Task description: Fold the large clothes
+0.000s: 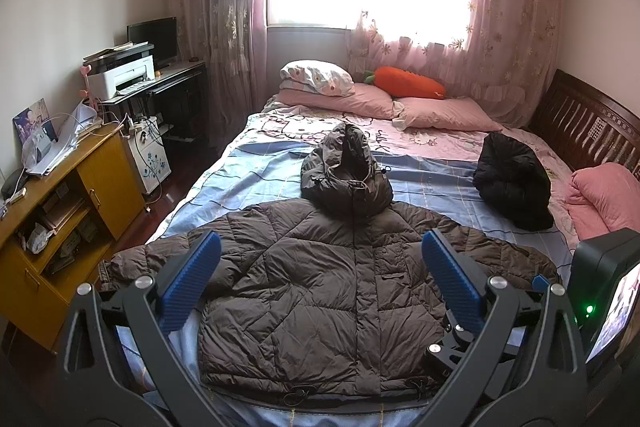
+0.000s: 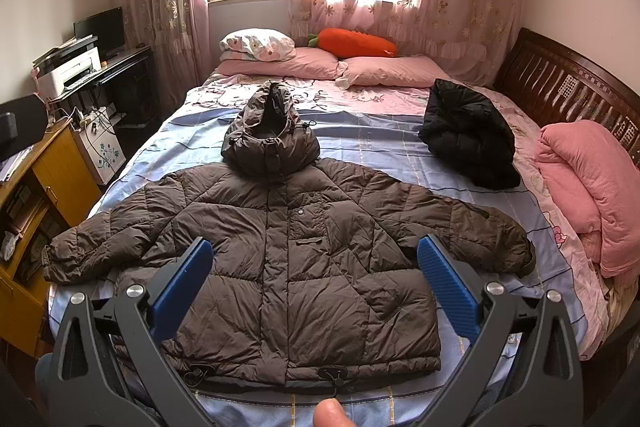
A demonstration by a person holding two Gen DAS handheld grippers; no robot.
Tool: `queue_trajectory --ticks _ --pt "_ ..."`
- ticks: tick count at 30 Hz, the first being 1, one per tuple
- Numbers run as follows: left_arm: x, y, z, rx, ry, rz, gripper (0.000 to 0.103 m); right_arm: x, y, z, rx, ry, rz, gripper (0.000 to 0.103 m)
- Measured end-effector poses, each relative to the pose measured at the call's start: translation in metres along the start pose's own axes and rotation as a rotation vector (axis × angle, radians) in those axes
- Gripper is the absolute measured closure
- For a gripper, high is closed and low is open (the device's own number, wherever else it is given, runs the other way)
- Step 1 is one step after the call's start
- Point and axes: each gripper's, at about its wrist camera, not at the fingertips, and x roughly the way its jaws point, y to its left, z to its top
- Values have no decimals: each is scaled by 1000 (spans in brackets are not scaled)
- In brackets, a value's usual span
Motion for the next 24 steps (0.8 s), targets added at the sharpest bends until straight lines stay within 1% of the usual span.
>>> queue_trajectory --ticks 24 --pt "0 0 -1 1 2 0 2 2 2 -3 1 5 4 1"
